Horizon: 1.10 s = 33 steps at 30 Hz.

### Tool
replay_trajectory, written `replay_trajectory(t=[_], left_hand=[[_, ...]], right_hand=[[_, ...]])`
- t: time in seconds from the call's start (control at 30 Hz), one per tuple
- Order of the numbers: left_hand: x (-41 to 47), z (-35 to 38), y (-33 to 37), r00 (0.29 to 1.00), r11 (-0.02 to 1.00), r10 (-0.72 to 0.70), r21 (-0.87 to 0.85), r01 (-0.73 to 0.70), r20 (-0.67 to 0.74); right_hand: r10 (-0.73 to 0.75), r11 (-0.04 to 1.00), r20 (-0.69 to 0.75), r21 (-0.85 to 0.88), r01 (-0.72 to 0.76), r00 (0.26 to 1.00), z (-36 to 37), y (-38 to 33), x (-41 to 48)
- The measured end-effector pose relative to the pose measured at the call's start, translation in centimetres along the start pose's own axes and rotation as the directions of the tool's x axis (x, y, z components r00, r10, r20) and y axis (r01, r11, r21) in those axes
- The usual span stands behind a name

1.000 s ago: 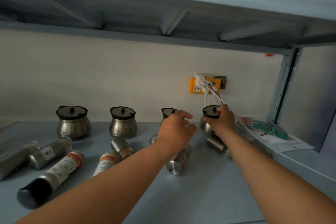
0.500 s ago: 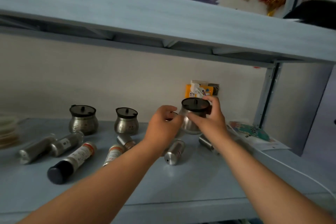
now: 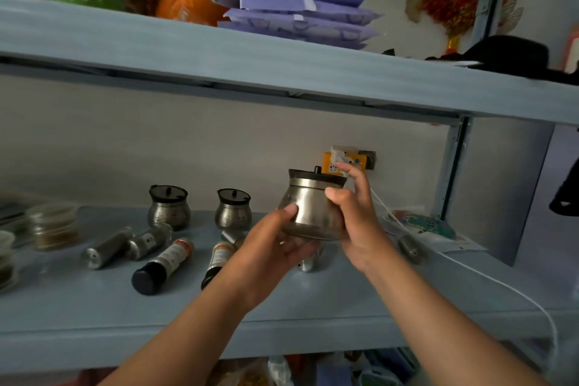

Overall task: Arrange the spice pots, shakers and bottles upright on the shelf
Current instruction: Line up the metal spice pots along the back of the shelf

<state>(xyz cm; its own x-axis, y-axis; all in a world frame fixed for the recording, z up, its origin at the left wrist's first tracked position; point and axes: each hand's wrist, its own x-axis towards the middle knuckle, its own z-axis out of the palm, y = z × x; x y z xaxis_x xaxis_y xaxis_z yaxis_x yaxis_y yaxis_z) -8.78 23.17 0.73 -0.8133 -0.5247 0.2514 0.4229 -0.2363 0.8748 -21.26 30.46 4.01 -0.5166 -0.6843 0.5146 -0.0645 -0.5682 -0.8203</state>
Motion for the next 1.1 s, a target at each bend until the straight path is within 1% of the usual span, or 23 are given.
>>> replay_trajectory(t=[0.07, 0.13, 0.23, 0.3, 0.37, 0.47, 0.53, 0.63, 0.7, 0.77, 0.83, 0.9, 0.97, 1.03, 1.1], left_hand=[[-0.4, 0.4, -0.2, 0.999, 0.998, 0.054, 0.021, -0.053, -0.008], [-0.7, 1.1, -0.6, 0.991, 0.993, 0.114, 0.029, -0.112, -0.071], [-0.6, 1.9, -1.1, 0.962, 0.982, 0.19, 0.052, -0.184, -0.194], [-0.3, 2.1, -1.3, 0.943, 0.973, 0.23, 0.087, -0.215, -0.239], [-0.1, 2.3, -1.5, 0.935, 0.967, 0.252, 0.109, -0.231, -0.251], [0.1, 2.5, -1.5, 0.935, 0.966, 0.254, 0.12, -0.231, -0.248], [0.1, 2.5, -1.5, 0.946, 0.969, 0.237, 0.124, -0.214, -0.221], [0.1, 1.9, -1.1, 0.974, 0.979, 0.182, 0.114, -0.167, -0.131], [0.1, 1.7, -0.9, 0.986, 0.978, 0.155, 0.15, -0.144, -0.065], [0.3, 1.8, -1.2, 0.983, 0.98, 0.155, 0.145, -0.14, -0.098], [0.6, 2.3, -1.5, 0.967, 0.984, 0.169, 0.089, -0.154, -0.19], [0.7, 2.9, -1.7, 0.95, 0.981, 0.189, 0.077, -0.175, -0.249], [1.1, 3.3, -2.0, 0.946, 0.982, 0.185, 0.082, -0.169, -0.264], [1.7, 3.5, -2.0, 0.95, 0.985, 0.166, 0.085, -0.149, -0.264], [2.6, 3.4, -2.2, 0.957, 0.991, 0.131, 0.074, -0.115, -0.26]], right_hand=[[0.011, 1.0, 0.017, 0.022, -0.011, 1.0, 0.1, -0.4, -0.3], [0.025, 0.999, 0.013, -0.02, -0.025, 1.0, 0.2, -0.7, -0.6], [0.029, 0.983, -0.001, -0.181, -0.028, 1.0, 0.1, -0.5, -1.4], [0.037, 0.951, 0.012, -0.308, -0.031, 0.999, 0.1, 0.0, -2.2], [0.063, 0.942, 0.004, -0.33, -0.058, 0.998, 0.0, 0.3, -2.9], [0.087, 0.963, 0.016, -0.256, -0.08, 0.996, -0.5, 0.6, -2.8], [0.067, 0.973, -0.026, -0.218, -0.071, 0.997, -1.0, 0.6, -2.7], [0.058, 0.997, -0.068, -0.055, -0.062, 0.996, -2.1, 0.8, -2.5], [0.07, 0.997, -0.085, 0.041, -0.067, 0.994, -2.6, 1.2, -2.5], [0.075, 0.994, -0.119, 0.087, -0.065, 0.99, -2.8, 1.7, -2.6], [0.079, 0.993, -0.148, 0.104, -0.064, 0.986, -2.8, 2.1, -2.7], [0.069, 0.997, -0.17, 0.036, -0.064, 0.983, -3.0, 2.5, -2.7], [0.069, 0.988, -0.159, -0.129, -0.089, 0.985, -3.3, 2.8, -2.6], [0.077, 0.946, -0.131, -0.302, -0.114, 0.988, -3.9, 3.0, -2.4], [0.095, 0.914, -0.107, -0.385, -0.129, 0.99, -4.5, 3.0, -2.0]])
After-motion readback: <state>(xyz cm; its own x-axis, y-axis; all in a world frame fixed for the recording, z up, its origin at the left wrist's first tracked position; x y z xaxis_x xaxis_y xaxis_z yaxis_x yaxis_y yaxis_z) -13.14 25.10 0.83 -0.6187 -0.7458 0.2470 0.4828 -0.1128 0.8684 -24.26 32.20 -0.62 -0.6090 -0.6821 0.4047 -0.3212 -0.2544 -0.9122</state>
